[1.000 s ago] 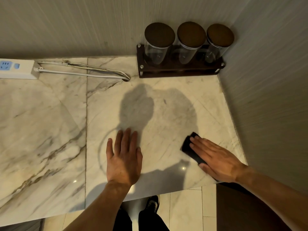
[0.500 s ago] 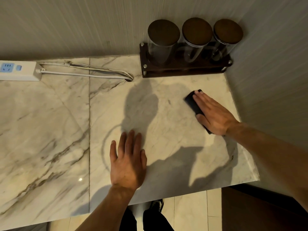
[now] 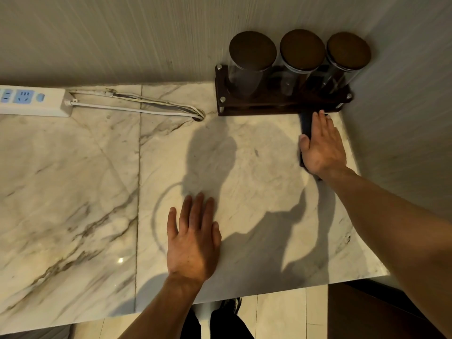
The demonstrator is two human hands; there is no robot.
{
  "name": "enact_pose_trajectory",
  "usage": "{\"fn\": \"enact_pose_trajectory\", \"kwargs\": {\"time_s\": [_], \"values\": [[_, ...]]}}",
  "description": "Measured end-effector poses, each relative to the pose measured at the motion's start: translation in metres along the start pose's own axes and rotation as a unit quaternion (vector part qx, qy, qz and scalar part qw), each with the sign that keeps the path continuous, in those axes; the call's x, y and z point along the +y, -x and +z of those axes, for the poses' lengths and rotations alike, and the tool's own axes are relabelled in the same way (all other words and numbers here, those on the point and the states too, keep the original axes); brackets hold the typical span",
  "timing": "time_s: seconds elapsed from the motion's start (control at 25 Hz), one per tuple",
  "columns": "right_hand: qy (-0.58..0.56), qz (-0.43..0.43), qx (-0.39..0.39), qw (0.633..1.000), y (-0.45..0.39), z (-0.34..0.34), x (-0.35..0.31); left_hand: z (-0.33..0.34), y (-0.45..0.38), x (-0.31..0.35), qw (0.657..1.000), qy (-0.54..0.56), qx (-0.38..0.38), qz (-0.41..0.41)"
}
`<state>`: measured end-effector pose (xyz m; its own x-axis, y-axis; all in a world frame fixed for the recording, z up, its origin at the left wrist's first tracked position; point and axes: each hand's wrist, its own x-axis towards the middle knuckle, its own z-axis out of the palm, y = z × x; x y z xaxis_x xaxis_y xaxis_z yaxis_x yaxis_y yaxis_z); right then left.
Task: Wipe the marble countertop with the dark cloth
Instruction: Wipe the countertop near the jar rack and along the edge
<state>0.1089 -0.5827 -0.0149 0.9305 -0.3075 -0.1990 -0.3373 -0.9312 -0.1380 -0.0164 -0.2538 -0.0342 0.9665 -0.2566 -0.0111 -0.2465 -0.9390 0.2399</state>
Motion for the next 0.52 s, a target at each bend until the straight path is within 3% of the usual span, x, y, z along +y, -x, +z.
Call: {"fn": "enact_pose_trajectory", "kwargs": {"time_s": [0.32,0.52], "values": [[-0.034,0.151,0.064,0.986,0.007,0.011,-0.006,0.001,0.000,0.000,1.000,-0.003,0.002,0.002],[-0.042,0.179,0.077,0.980,0.022,0.014,-0.005,0.001,0.000,0.001,1.000,-0.005,0.010,0.005]]}}
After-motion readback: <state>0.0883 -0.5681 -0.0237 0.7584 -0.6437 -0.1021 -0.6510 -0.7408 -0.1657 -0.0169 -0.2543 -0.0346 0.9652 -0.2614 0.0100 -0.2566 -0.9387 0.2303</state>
